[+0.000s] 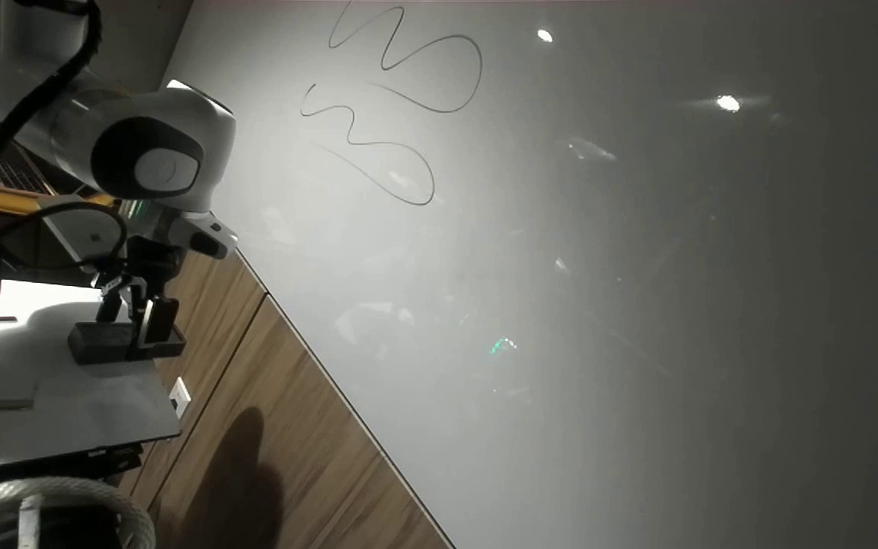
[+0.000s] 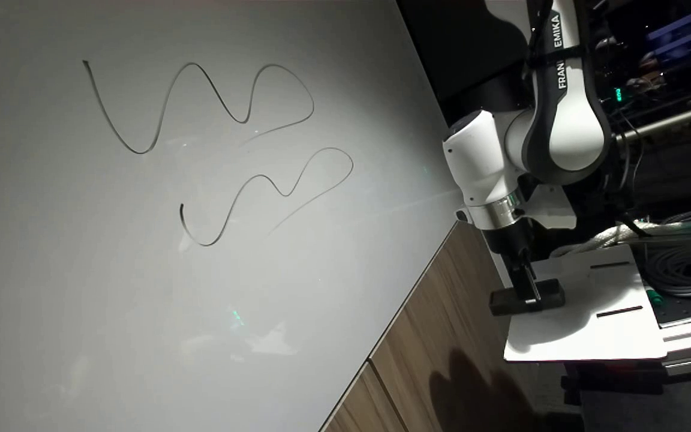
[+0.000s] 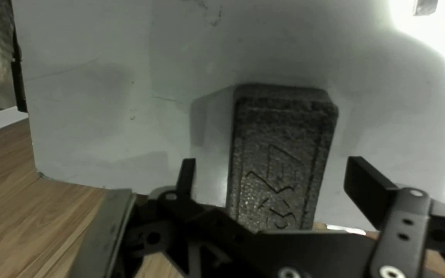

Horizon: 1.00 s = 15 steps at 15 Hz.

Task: Use the eraser to wipe the writings on the whiteboard

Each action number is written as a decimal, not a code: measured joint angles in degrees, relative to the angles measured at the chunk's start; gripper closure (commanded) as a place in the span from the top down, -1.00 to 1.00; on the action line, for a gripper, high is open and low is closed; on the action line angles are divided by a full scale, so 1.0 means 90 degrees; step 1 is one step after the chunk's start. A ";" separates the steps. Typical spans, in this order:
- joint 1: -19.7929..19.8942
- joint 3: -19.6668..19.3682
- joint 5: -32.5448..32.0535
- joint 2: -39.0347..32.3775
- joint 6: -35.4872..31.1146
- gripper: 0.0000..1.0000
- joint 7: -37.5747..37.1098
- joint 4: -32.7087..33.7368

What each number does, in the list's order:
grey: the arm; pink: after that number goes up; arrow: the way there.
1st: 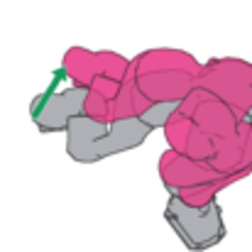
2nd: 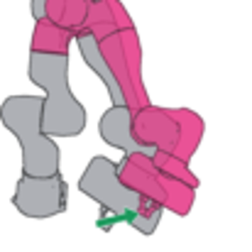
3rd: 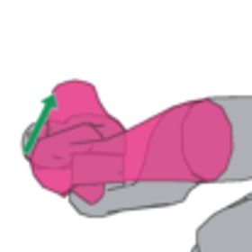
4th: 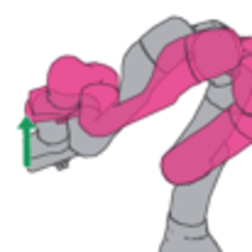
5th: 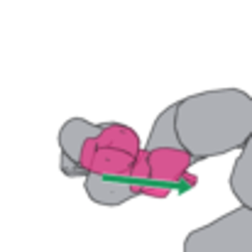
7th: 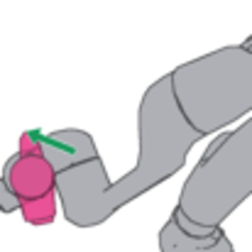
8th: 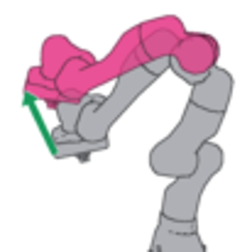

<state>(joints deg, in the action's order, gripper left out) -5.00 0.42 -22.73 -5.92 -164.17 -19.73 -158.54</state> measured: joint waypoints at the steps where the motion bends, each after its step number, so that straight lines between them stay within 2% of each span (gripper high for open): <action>1: -0.0008 0.0007 -0.0158 0.0001 0.0000 0.96 -0.0147 0.0003; 3: -0.0010 0.0012 -0.0438 0.0001 0.0000 0.46 -0.0404 0.0003; 4: -0.0010 0.0012 -0.0563 0.0001 0.0000 0.40 -0.0527 0.0004; 9: -0.0009 0.0039 -0.1006 0.0006 0.0000 -0.37 -0.1062 0.0011; 15: -0.0008 0.0450 -0.0786 0.0366 0.0151 -0.40 -0.1296 0.0141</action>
<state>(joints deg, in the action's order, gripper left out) -5.08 4.46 -29.80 -2.62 -162.81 -31.39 -157.27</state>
